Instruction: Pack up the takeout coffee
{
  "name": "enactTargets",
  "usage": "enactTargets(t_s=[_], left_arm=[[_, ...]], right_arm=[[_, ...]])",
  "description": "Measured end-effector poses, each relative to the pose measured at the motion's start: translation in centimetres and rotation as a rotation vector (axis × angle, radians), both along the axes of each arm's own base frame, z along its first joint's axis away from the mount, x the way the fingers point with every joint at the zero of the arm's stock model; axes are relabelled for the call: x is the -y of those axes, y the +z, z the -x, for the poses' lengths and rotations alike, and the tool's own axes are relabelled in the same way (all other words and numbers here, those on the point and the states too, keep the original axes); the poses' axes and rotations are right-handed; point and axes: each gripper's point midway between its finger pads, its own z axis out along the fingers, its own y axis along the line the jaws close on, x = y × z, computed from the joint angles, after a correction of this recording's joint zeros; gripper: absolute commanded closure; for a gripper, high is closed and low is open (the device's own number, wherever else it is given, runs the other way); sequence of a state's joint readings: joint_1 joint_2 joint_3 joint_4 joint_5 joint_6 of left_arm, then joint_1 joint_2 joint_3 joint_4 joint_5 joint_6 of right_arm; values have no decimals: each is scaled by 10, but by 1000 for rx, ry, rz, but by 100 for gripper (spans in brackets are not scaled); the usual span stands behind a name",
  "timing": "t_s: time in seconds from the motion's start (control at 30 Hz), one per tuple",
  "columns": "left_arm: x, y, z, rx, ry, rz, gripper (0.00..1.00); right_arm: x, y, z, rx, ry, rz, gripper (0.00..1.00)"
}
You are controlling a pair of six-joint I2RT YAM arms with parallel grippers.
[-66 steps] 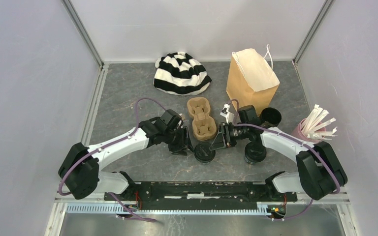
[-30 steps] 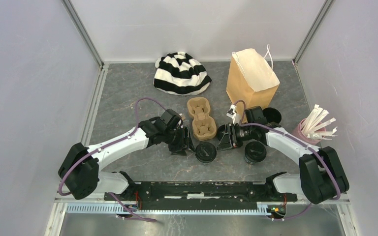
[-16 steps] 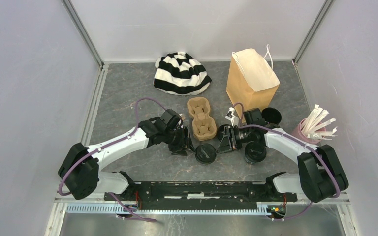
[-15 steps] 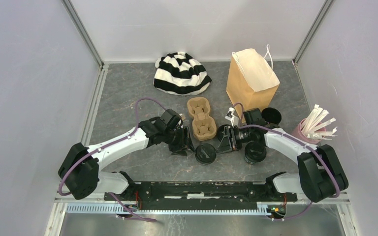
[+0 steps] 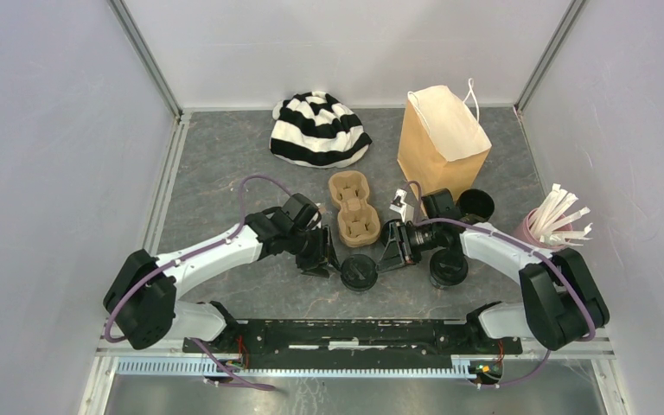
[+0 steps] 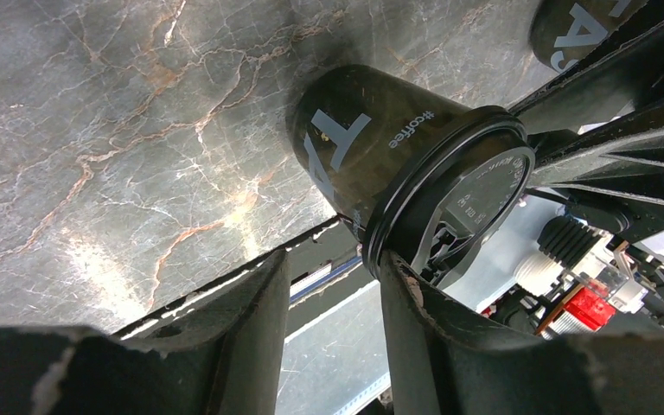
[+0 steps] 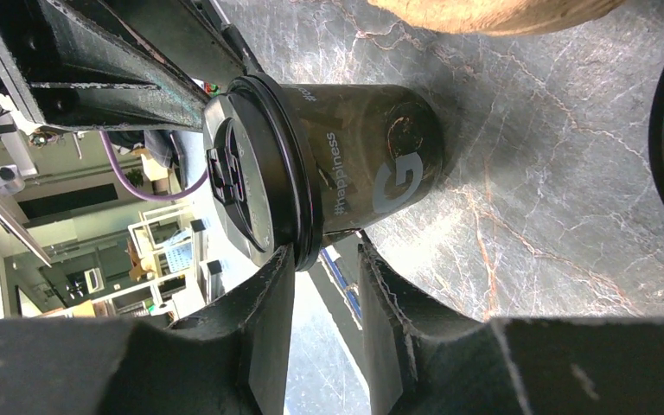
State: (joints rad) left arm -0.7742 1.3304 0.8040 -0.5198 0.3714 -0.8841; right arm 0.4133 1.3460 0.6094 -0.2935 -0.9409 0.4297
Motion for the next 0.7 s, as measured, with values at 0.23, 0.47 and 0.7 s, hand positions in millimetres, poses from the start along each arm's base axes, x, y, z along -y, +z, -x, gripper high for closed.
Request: enactTargets(t_s=[0.23,0.47,0.7], left_arm=[[2,-2,2,7,-8,-11,54],[4,-7,8,30,-28,-36,56],[6,-10,9,33,-19,-19,56]], right_arm=[[0,-1,0,-3,2,-1,63],[-1,-4,5,-30,23,-26,64],[1,-6,6,-32,41,-9,66]])
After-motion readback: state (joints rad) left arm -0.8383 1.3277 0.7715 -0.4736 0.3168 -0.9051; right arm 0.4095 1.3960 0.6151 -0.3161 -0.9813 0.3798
